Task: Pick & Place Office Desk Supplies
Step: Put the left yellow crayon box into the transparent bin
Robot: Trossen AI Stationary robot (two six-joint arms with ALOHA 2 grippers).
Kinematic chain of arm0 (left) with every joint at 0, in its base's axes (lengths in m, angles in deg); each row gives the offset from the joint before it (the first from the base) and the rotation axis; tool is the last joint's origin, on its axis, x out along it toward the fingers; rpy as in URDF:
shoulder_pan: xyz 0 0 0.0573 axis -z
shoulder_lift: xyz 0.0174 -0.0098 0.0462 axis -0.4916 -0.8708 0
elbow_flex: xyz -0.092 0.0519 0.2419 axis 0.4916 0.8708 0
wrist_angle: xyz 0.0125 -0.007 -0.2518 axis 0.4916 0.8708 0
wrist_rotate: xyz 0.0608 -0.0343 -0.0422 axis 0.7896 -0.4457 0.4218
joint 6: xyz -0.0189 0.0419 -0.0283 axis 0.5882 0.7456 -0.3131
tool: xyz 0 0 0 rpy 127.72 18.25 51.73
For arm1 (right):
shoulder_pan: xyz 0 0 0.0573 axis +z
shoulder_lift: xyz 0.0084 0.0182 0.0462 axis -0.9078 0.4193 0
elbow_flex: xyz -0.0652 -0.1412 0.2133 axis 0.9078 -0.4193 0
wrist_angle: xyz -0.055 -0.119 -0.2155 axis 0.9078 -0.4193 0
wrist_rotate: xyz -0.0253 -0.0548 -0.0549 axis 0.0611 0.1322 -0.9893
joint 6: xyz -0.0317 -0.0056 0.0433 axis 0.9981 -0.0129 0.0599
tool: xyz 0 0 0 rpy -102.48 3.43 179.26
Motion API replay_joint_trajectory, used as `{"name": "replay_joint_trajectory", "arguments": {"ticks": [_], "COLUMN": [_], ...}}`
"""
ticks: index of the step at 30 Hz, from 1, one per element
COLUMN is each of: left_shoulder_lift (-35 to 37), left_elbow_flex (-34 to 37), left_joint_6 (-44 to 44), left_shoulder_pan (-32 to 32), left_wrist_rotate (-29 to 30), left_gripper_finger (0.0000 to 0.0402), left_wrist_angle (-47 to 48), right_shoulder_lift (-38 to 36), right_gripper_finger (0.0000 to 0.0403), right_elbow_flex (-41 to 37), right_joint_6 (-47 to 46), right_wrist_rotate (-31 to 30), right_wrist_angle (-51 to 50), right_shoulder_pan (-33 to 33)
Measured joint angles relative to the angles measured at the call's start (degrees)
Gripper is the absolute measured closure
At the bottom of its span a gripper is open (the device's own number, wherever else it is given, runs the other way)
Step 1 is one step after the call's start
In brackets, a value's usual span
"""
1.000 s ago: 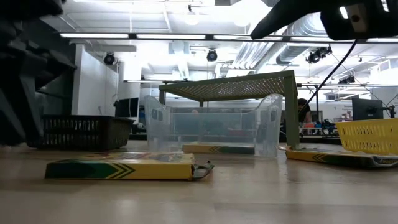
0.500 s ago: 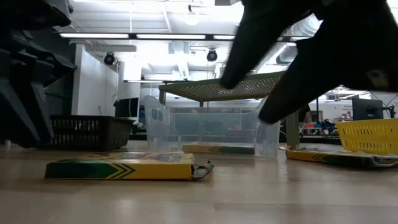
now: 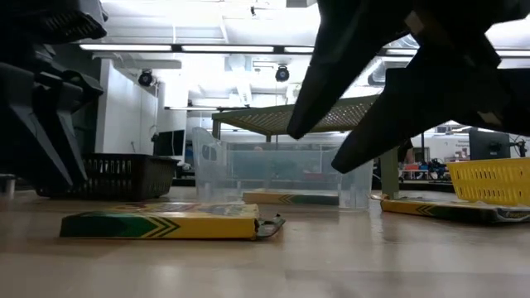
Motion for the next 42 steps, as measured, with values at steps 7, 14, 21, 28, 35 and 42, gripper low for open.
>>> {"name": "replay_joint_trajectory", "arguments": {"ticks": [7,14,21,28,35,42], "left_shoulder_lift": [0.0,0.0,0.0,0.0,0.0,0.0], "left_elbow_flex": [0.0,0.0,0.0,0.0,0.0,0.0], "left_joint_6": [0.04,0.15,0.13,0.11,0.17,0.15], "left_shoulder_pan": [0.17,0.2,0.2,0.2,0.2,0.97], "left_wrist_rotate": [-0.23,-0.69,-0.73,-0.76,-0.76,-1.06], "left_gripper_finger": [0.0338,0.0338,0.0338,0.0338,0.0338,0.0338], "left_wrist_angle": [0.0,0.0,0.01,0.0,0.03,0.45], "right_shoulder_lift": [0.0,-0.18,-3.1,-3.04,-5.44,-5.73], "right_gripper_finger": [0.027,0.027,0.027,0.027,0.027,0.027], "right_elbow_flex": [0.0,0.0,0.04,-0.02,-0.04,0.02], "right_joint_6": [-1.24,1.48,5.92,8.98,20.99,31.35], "right_wrist_rotate": [1.21,3.43,7.29,14.42,22.08,24.72], "right_wrist_angle": [4.19,17.53,15.83,6.07,13.47,28.54], "right_shoulder_pan": [0.39,2.55,2.22,-2.15,-8.76,-9.86]}}
